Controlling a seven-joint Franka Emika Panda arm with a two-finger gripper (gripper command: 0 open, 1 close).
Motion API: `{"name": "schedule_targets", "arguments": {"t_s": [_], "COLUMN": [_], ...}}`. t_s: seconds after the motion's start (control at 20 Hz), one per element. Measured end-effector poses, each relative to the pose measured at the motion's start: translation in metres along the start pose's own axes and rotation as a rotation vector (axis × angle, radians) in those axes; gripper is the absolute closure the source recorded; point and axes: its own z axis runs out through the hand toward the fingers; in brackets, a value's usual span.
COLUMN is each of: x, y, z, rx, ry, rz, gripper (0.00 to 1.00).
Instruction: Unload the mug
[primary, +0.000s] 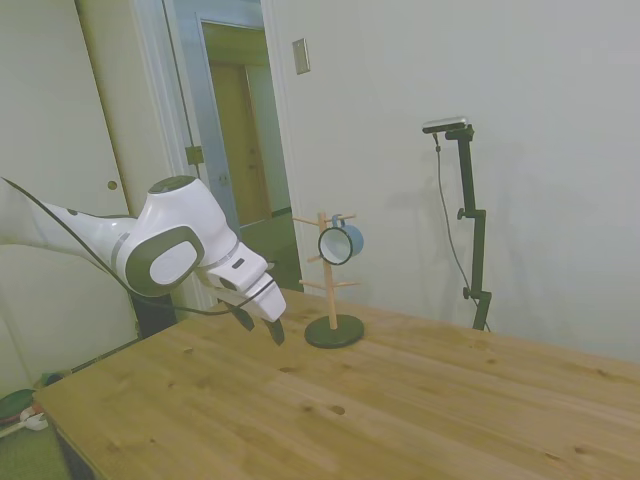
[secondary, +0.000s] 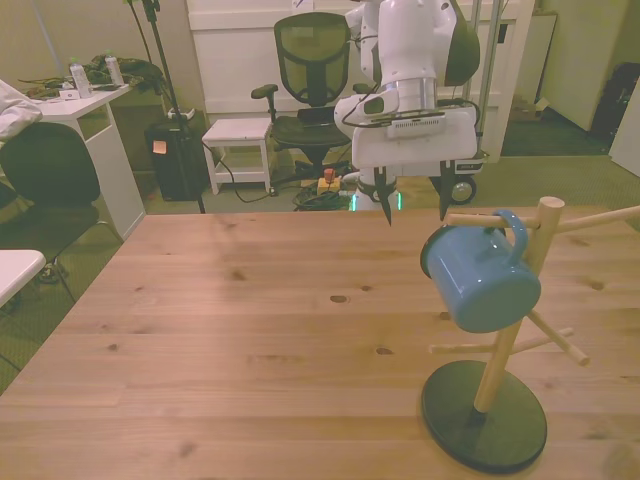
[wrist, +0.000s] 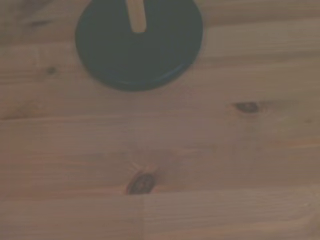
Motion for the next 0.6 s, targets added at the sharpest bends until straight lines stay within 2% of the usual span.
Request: {"name": "schedule_targets", "arguments": {"t_s": [0.3,0.6], "x": [0.014,0.041], "y": [-0.013,-0.046], "z": [-0.004,-0.009], "rx": [0.05,0.107], "ry": [0.052,0.101], "rz": [0.002,0.022], "gripper": [0.0,0.0]}}
